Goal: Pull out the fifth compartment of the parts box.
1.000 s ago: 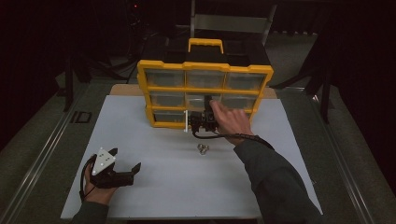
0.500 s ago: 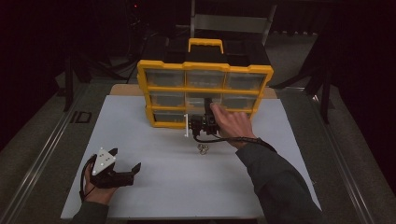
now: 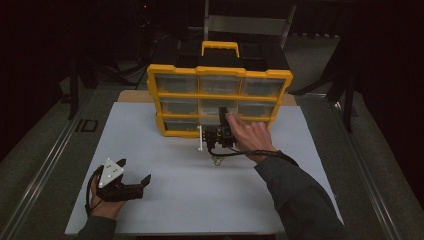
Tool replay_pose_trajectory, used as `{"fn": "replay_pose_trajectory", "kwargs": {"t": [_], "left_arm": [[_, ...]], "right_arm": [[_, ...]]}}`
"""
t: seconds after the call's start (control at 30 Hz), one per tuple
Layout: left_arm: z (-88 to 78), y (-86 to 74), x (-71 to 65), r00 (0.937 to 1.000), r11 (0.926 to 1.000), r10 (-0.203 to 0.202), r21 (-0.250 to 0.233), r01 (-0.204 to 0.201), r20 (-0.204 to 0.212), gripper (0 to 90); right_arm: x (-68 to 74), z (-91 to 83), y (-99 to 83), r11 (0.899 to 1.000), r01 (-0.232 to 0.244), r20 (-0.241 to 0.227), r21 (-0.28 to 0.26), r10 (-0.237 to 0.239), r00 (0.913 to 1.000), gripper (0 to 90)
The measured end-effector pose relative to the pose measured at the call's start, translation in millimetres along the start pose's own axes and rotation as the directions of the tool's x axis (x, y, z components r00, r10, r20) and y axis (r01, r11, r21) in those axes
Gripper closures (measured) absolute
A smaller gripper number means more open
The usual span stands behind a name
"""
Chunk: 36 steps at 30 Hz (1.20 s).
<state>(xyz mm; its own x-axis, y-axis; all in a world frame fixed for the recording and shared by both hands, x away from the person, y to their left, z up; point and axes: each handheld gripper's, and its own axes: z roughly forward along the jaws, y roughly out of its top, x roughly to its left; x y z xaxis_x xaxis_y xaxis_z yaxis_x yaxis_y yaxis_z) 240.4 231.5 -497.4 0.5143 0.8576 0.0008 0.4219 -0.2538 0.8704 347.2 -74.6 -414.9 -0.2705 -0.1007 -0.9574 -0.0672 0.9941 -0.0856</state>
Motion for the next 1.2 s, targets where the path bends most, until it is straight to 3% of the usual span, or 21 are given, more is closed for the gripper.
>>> {"fn": "replay_pose_trajectory", "kwargs": {"t": [1.2], "left_arm": [[0.8, -0.2, -0.2, 1.0000, 1.0000, -0.004, 0.003, 0.004, 0.000, 0.6]], "right_arm": [[11.8, -35.1, 1.3, 1.000, 0.007, 0.002, -0.019, -0.007, 1.0000, 76.4]]}}
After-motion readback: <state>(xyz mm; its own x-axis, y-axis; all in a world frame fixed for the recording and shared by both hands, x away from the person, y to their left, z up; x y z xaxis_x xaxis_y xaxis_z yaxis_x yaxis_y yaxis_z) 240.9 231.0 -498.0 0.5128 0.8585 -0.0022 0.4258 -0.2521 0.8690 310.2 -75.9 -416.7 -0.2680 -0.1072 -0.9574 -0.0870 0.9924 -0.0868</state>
